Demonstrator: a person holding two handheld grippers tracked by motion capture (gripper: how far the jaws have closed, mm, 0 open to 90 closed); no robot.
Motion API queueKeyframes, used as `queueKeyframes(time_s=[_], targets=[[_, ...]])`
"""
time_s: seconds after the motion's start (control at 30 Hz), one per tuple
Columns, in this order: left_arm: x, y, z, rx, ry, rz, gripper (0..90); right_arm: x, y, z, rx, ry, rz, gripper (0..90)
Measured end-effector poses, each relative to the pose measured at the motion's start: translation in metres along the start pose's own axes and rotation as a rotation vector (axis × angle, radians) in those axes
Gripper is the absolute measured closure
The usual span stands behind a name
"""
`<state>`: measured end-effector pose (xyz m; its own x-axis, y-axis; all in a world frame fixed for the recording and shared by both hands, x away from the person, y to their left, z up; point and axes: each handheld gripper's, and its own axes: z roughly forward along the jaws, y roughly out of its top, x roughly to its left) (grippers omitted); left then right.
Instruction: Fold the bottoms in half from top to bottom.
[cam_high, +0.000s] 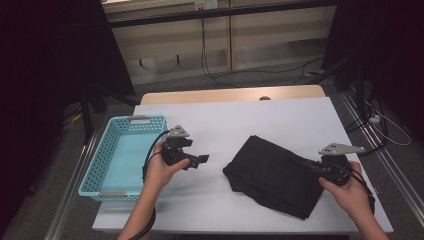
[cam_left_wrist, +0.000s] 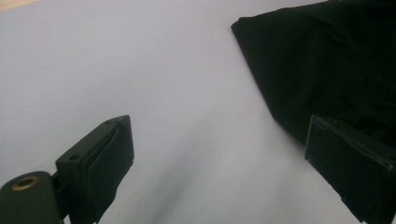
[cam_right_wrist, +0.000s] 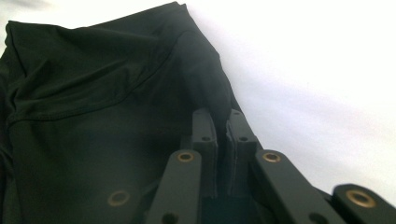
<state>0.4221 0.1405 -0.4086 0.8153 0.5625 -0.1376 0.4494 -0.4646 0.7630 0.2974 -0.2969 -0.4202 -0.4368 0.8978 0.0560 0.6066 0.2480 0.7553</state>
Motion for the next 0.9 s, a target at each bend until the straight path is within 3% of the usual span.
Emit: queueKeyframes(time_s=[0.27,0.4,0.9], targets=[[-0.002,0.000,0.001,0.003,0.012,0.005,8.1,-0.002,-0.003,-0.005,0.006,0.000,0.002,84.9],[-0.002,0.000,0.002,0.008,-0.007,0.006,8.1,-0.005,-0.006,-0.009,0.003,-0.004,0.012,84.9],[-0.003,0.000,0.003,0.010,-0.009,0.008,8.1,-0.009,-0.014,-0.020,-0.001,-0.013,0.027,84.9]])
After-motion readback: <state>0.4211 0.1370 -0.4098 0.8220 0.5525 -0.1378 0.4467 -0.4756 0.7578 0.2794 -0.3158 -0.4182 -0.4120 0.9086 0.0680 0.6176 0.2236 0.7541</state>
